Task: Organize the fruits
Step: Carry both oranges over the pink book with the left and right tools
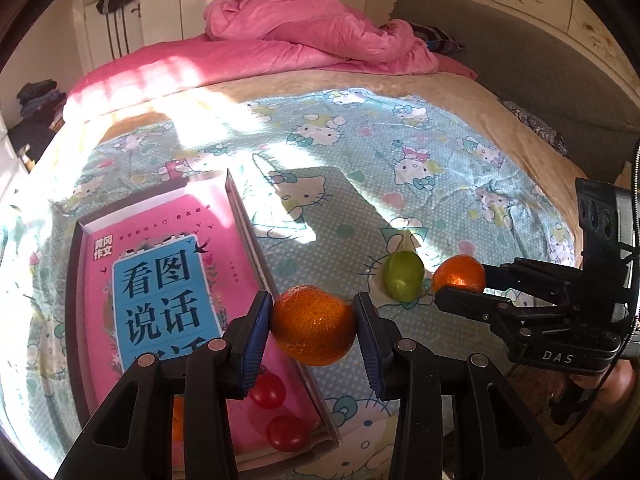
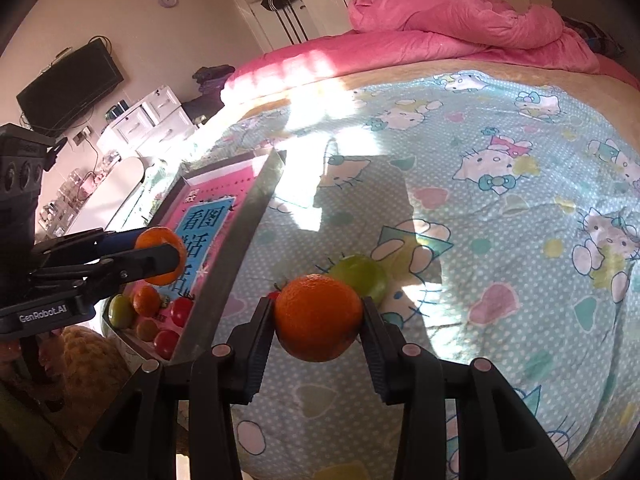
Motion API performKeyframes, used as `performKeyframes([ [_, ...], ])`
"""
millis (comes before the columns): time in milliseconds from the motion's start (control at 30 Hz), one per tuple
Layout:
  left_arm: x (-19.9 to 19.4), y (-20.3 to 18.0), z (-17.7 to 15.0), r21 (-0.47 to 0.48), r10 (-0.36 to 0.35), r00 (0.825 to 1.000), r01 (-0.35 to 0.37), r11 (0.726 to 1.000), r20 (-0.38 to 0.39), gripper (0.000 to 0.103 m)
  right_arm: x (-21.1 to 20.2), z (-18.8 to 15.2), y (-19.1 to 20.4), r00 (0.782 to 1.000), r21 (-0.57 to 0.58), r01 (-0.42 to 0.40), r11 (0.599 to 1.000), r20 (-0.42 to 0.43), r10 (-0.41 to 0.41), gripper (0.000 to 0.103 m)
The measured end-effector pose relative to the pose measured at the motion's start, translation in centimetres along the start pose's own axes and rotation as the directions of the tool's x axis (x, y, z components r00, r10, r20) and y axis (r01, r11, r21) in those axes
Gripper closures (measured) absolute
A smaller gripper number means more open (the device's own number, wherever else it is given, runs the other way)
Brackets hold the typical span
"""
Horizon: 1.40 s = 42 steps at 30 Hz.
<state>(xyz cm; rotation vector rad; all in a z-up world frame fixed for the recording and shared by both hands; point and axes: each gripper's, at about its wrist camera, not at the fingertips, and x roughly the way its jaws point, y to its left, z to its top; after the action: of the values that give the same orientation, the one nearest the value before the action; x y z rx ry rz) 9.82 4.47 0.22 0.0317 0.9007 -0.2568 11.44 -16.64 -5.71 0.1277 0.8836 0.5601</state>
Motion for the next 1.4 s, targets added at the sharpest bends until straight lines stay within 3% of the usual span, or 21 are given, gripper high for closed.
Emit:
performKeyframes([
  [233, -2.0, 3.3, -0.6, -0.059, 0.049, 0.999, -0.047, 0.997, 0.021, 0.06, -0.4, 1.2, 4.2, 0.995, -0.071, -0.084, 0.994, 0.045, 0.087, 0.061],
  [733, -4.5, 10.6, -3.4, -0.193, 0.146, 0.989, -0.139, 0.971, 0.026, 0.059, 3.2, 1.0, 13.2, 0.981, -0.236, -0.194, 0.952, -0.023, 0.195, 0.061],
  [1033, -3.6, 13.8, -4.9, -0.261, 0.169, 0.986, -0.163, 0.952, 0.0, 0.059, 5.8, 0.2, 16.1, 0.978, -0.293, -0.21, 0.933, -0.077, 0.196, 0.061],
  [1400, -0.9, 16.5, -6.3, -0.308, 0.168, 0.983, -0.181, 0.934, -0.07, 0.059, 8.0, -0.4, 16.6, 0.98, -0.321, -0.188, 0.928, -0.121, 0.157, 0.061],
])
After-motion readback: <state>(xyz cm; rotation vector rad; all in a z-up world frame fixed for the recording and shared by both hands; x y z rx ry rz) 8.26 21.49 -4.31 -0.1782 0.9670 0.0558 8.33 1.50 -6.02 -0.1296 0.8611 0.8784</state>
